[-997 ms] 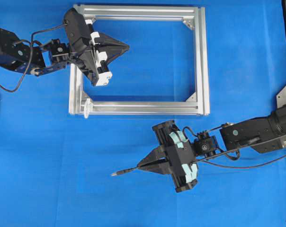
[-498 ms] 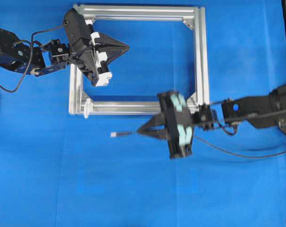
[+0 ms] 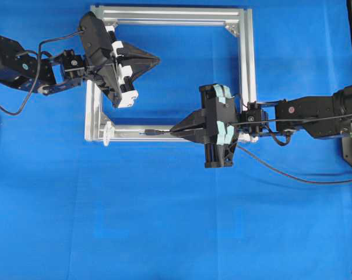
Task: Insert the wire through the string loop located on the left side.
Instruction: 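Carry the cable plug with the right gripper toward the white zip-tie loop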
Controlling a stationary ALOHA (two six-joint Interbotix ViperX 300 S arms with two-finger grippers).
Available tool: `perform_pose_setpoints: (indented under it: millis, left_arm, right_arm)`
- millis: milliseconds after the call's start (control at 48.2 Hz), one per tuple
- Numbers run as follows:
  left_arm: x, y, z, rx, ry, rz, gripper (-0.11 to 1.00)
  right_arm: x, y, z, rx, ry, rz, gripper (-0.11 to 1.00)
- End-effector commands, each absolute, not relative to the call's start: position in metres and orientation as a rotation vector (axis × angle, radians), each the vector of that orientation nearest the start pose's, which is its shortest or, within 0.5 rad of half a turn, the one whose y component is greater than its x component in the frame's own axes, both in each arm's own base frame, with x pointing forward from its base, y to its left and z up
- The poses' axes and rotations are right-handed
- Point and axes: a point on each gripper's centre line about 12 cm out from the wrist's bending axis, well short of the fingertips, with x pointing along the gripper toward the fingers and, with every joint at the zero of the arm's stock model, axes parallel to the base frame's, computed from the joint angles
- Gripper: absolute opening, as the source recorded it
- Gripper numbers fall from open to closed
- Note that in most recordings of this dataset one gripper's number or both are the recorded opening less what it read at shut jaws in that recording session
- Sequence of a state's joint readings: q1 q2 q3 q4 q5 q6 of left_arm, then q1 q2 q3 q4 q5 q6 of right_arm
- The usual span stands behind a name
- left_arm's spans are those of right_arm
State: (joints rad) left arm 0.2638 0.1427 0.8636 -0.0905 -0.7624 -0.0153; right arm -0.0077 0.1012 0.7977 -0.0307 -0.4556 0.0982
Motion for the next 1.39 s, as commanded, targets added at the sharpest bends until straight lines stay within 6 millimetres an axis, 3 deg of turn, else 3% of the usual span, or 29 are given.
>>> perform_pose_setpoints:
  millis: [0,644,1370]
  left_arm:
    - [0.364,0.104,0.149,-0.099,0.187,0.327,0.02]
    - [0.365,0.103,0.149,-0.099,0.187,0.324,0.02]
    - [0.364,0.103,0.148,-0.100,0.188,0.325,0.02]
  right_arm:
    - [0.389,-0.002,0.149,0.077,0.394,-0.011,0.00]
    - [0.436,-0.002,0.143,0.074,0.365,-0.008,0.00]
    - [0.441,-0.002,0.138,0.071,0.371,-0.007,0.00]
